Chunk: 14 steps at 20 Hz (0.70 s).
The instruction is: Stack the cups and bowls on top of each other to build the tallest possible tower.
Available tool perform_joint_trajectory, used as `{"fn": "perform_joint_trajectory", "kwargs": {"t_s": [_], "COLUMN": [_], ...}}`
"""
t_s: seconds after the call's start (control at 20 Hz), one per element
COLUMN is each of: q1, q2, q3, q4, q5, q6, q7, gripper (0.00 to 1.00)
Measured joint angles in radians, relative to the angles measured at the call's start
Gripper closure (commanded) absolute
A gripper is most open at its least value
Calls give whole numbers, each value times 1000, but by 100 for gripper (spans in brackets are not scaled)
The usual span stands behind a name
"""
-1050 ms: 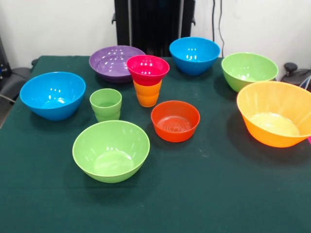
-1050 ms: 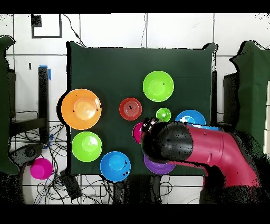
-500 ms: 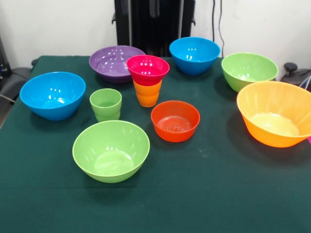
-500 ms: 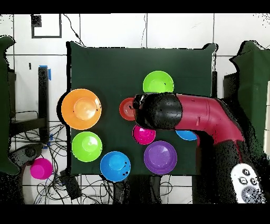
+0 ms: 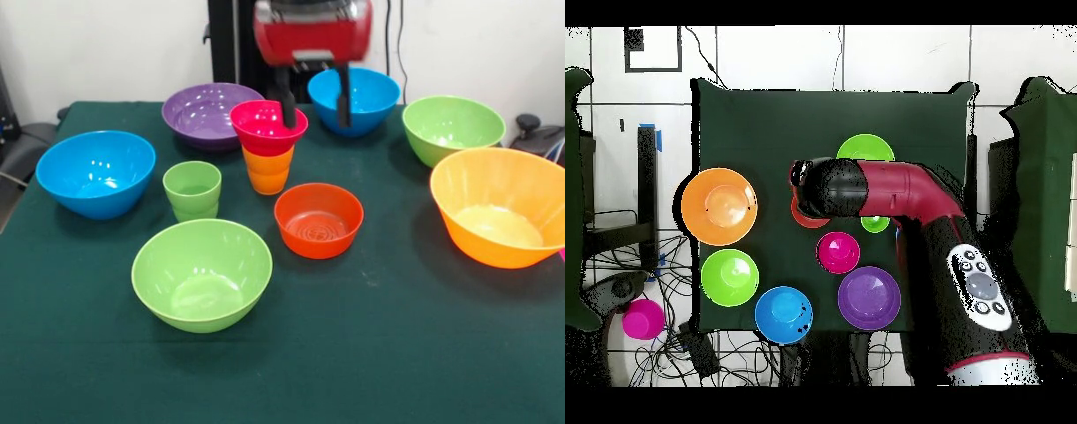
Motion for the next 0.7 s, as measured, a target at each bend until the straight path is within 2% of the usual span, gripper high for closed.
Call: {"fn": "perform_joint_trajectory", "kwargs": {"t_s": [0.35, 0.7], "q1": [29, 30], "q2": [74, 91], "q3": [-4, -17], "q4": [-1, -9], "q5": [-1, -2], "q6": [-33, -33], "q7": [0, 0], "gripper": [0, 0]}}
